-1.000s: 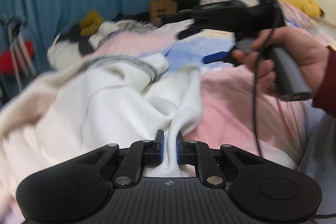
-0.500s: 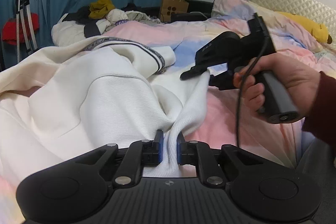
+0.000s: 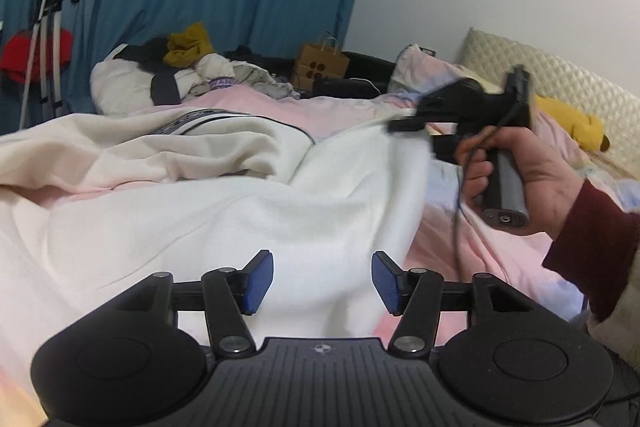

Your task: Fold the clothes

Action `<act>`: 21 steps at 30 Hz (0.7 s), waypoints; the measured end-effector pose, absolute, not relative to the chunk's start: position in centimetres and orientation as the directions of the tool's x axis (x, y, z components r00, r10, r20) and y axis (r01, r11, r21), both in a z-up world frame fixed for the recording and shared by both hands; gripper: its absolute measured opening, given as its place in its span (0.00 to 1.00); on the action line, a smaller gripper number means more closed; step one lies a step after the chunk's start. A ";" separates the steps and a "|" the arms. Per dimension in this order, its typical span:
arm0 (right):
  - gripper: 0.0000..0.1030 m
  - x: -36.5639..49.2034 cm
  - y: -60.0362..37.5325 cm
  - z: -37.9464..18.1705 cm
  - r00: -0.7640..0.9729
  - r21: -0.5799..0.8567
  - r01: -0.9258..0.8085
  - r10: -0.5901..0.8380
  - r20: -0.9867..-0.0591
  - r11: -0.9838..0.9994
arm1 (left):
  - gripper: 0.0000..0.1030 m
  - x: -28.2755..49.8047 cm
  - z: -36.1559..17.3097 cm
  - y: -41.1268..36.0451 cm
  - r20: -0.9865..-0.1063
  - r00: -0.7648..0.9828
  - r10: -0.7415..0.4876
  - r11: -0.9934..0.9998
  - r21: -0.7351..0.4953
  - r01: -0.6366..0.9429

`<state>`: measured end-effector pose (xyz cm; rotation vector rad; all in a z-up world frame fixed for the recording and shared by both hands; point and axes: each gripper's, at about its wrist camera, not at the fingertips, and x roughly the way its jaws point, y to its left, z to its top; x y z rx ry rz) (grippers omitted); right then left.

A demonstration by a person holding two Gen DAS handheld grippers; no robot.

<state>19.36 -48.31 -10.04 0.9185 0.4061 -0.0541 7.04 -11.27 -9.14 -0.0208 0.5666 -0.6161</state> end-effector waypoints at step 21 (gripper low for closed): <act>0.09 16.6 -54.4 -11.4 0.890 0.653 0.429 -0.169 -0.423 0.624 | 0.92 8.1 -11.9 19.8 -0.672 0.666 -0.322 0.389 -0.736 -0.554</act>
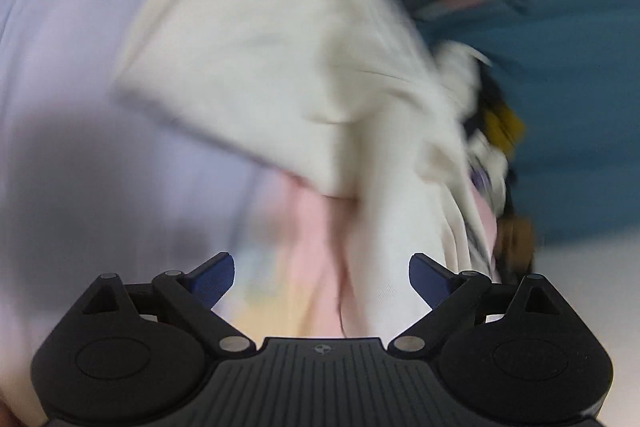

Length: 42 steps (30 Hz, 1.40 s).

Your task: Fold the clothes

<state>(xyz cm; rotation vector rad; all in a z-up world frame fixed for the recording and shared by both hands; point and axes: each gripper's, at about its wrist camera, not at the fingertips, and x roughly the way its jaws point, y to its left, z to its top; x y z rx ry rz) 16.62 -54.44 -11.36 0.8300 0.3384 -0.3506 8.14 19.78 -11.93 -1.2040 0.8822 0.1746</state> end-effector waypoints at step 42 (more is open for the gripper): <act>0.09 13.2 -53.1 -9.2 0.962 0.729 0.273 -0.186 -0.200 0.627 | 0.10 -4.3 -0.3 34.6 -0.626 0.776 0.070 0.326 -0.721 -0.611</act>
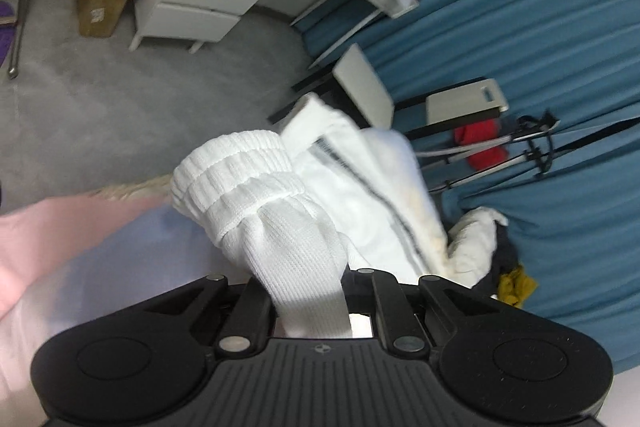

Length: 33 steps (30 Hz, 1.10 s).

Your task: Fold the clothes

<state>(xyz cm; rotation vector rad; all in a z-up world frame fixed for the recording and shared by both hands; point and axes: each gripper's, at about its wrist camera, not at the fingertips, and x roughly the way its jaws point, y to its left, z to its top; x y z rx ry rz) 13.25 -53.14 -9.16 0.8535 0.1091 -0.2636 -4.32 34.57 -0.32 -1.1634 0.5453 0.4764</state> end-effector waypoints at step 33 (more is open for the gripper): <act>0.79 11.4 -47.8 -6.6 0.785 0.407 0.614 -0.469 -0.405 0.676 | 0.94 -5.5 0.2 25.9 -0.642 0.741 0.197 0.788 -0.346 -0.510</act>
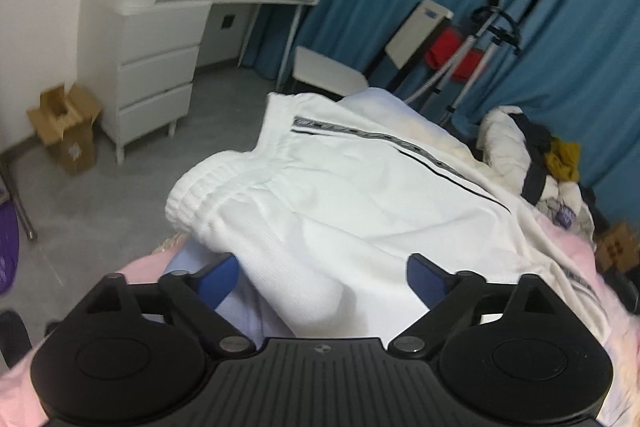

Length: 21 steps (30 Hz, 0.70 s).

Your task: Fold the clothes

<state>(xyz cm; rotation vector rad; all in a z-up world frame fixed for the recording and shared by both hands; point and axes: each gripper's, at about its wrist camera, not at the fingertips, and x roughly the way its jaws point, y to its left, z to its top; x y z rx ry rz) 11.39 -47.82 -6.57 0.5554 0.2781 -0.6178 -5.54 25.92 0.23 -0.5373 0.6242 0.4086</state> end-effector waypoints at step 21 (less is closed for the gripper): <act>0.79 14.6 -35.9 -6.8 0.904 0.340 0.037 0.114 -0.413 0.940 | 1.00 7.6 2.1 6.6 -0.493 0.865 0.097 0.956 -0.196 -0.219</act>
